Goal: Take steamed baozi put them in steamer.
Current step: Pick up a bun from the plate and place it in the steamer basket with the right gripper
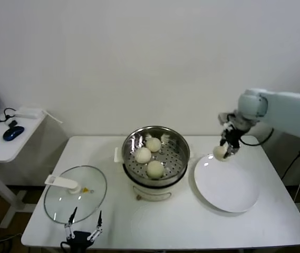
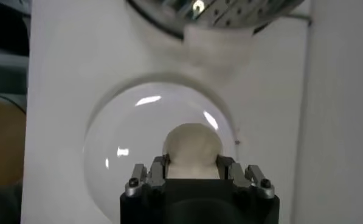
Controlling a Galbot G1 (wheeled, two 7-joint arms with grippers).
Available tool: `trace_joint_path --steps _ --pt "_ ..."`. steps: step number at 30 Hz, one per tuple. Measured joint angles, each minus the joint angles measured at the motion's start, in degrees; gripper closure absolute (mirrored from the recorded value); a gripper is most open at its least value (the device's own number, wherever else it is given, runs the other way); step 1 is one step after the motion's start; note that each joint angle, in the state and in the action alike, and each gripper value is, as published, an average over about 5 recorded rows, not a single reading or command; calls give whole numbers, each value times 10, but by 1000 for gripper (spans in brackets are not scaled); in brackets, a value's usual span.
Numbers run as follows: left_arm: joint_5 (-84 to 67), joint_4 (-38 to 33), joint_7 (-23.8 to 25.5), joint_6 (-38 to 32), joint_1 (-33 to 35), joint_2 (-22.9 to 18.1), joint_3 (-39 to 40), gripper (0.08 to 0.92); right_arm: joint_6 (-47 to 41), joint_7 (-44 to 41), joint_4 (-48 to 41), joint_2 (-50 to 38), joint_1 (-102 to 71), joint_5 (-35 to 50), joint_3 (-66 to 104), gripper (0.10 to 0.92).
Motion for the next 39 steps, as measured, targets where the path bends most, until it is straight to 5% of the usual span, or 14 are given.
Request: trace_joint_path --steps 16,39 --pt "-2 -2 0 -1 -1 0 0 177 -44 13 25 110 66 117 25 474" --pt "1 9 -1 -3 -3 0 -6 177 -83 80 -27 149 -125 35 117 474"
